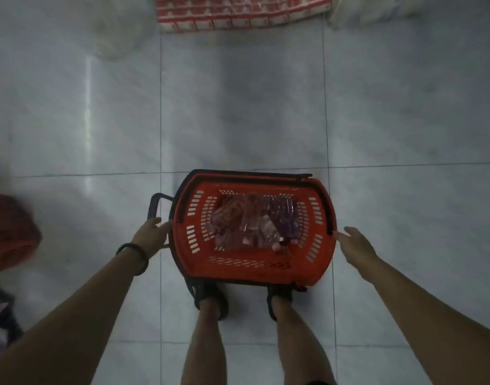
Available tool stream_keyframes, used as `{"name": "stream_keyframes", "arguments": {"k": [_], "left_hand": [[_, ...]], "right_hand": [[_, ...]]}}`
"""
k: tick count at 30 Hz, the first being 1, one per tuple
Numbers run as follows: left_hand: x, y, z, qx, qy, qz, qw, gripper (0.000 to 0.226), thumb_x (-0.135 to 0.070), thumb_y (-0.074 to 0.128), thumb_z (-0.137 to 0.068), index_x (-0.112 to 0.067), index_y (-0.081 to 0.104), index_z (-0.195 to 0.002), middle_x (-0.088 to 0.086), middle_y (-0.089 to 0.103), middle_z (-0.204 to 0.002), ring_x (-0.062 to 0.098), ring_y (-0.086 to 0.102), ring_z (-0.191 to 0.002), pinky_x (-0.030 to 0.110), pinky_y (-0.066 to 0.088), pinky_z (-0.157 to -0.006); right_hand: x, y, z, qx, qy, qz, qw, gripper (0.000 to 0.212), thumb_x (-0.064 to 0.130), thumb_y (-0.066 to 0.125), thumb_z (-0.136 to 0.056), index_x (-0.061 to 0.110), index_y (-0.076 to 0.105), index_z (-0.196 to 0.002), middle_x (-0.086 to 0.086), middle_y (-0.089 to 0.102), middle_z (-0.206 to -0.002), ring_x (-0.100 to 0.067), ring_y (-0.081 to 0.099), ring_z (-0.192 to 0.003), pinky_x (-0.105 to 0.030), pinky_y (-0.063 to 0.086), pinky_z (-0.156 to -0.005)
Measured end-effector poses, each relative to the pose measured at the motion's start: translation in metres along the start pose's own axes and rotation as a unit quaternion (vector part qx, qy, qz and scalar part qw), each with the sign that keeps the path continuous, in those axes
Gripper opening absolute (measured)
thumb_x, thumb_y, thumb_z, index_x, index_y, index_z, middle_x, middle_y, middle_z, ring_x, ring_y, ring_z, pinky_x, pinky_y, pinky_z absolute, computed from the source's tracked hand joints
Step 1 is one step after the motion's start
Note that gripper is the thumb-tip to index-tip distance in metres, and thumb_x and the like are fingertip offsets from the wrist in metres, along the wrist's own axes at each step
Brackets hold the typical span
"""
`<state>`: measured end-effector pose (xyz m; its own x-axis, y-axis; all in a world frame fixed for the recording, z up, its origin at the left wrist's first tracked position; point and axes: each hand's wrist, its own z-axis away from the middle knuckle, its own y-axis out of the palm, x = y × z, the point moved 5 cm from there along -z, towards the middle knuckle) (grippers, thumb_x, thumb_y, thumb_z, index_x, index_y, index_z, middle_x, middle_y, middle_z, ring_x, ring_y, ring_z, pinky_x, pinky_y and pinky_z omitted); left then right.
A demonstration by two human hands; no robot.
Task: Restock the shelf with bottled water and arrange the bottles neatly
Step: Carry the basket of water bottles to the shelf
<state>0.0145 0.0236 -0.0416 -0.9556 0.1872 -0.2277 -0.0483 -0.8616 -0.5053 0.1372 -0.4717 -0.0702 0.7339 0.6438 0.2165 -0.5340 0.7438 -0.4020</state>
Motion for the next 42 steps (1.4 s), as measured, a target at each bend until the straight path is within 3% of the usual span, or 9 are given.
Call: {"name": "stream_keyframes", "arguments": {"k": [5,9,16,19,22,25,31,37,42], "left_hand": [[-0.012,0.017,-0.044,0.038,-0.047,0.099,0.993,0.042,-0.056,0.049,-0.104,-0.019,0.066,-0.093,0.008,0.069,-0.102,0.028,0.063,-0.097,0.05,0.044,-0.108],[-0.006,0.027,-0.068,0.026,-0.072,0.141,0.987,0.06,-0.069,0.05,-0.096,-0.014,0.075,-0.101,0.018,0.076,-0.111,0.037,0.07,-0.106,0.057,0.054,-0.102],[-0.001,0.038,-0.082,0.037,-0.088,0.227,0.969,0.066,-0.069,0.046,-0.097,-0.013,0.077,-0.114,0.016,0.079,-0.107,0.037,0.073,-0.105,0.048,0.058,-0.093],[-0.008,0.037,-0.065,0.062,-0.097,0.271,0.956,0.058,-0.063,0.044,-0.103,-0.015,0.075,-0.11,0.01,0.076,-0.101,0.027,0.071,-0.085,0.038,0.057,-0.072],[-0.005,0.02,-0.042,0.057,-0.097,0.292,0.95,0.063,-0.063,0.034,-0.106,-0.014,0.072,-0.104,0.01,0.08,-0.091,0.026,0.068,-0.083,0.036,0.052,-0.068],[0.005,-0.017,0.002,0.051,-0.101,0.313,0.943,0.065,-0.062,0.027,-0.108,-0.015,0.068,-0.093,0.0,0.076,-0.061,0.029,0.066,-0.084,0.037,0.053,-0.072],[0.04,-0.131,0.108,0.024,-0.087,0.376,0.922,0.078,-0.069,0.022,-0.105,-0.01,0.072,-0.096,0.005,0.078,-0.068,0.029,0.076,-0.064,0.042,0.056,-0.079],[0.062,-0.276,0.195,0.033,-0.09,0.481,0.872,0.088,-0.08,0.022,-0.099,-0.01,0.075,-0.105,0.012,0.08,-0.078,0.025,0.077,-0.058,0.042,0.064,-0.067],[0.076,-0.401,0.24,0.011,-0.047,0.546,0.837,0.087,-0.078,0.025,-0.099,-0.007,0.074,-0.104,0.015,0.078,-0.073,0.027,0.075,-0.054,0.04,0.062,-0.061]], "right_hand": [[0.01,0.021,-0.044,0.013,0.046,-0.119,0.992,0.04,0.05,0.042,-0.11,0.021,0.059,-0.131,-0.008,0.069,-0.126,-0.031,0.064,-0.115,-0.054,0.05,-0.103],[0.009,0.027,-0.052,-0.006,0.064,-0.16,0.985,0.042,0.052,0.041,-0.109,0.021,0.068,-0.12,-0.007,0.076,-0.115,-0.03,0.07,-0.107,-0.054,0.055,-0.1],[0.003,0.035,-0.048,-0.001,0.106,-0.209,0.972,0.053,0.066,0.03,-0.107,0.028,0.068,-0.108,-0.006,0.075,-0.11,-0.031,0.07,-0.102,-0.059,0.051,-0.108],[0.014,0.03,-0.038,0.01,0.122,-0.22,0.968,0.064,0.071,0.028,-0.105,0.021,0.06,-0.127,-0.007,0.071,-0.109,-0.035,0.067,-0.111,-0.06,0.047,-0.112],[0.035,0.02,-0.017,0.006,0.112,-0.205,0.972,0.07,0.074,0.028,-0.104,0.02,0.056,-0.137,-0.012,0.068,-0.119,-0.04,0.063,-0.121,-0.06,0.047,-0.112],[0.066,0.009,0.023,0.001,0.092,-0.181,0.979,0.068,0.075,0.027,-0.103,0.02,0.057,-0.13,-0.008,0.068,-0.104,-0.039,0.063,-0.115,-0.059,0.047,-0.109],[0.161,0.001,0.163,0.013,0.026,-0.113,0.993,0.071,0.079,0.025,-0.101,0.02,0.057,-0.124,-0.007,0.066,-0.099,-0.036,0.065,-0.102,-0.058,0.047,-0.102],[0.282,0.03,0.311,0.018,-0.048,-0.043,0.998,0.074,0.081,0.025,-0.099,0.019,0.055,-0.125,-0.008,0.064,-0.097,-0.036,0.064,-0.098,-0.055,0.046,-0.095],[0.383,0.077,0.408,0.028,-0.1,-0.034,0.994,0.08,0.083,0.029,-0.098,0.013,0.058,-0.124,-0.015,0.069,-0.105,-0.036,0.066,-0.098,-0.057,0.047,-0.104]]}}
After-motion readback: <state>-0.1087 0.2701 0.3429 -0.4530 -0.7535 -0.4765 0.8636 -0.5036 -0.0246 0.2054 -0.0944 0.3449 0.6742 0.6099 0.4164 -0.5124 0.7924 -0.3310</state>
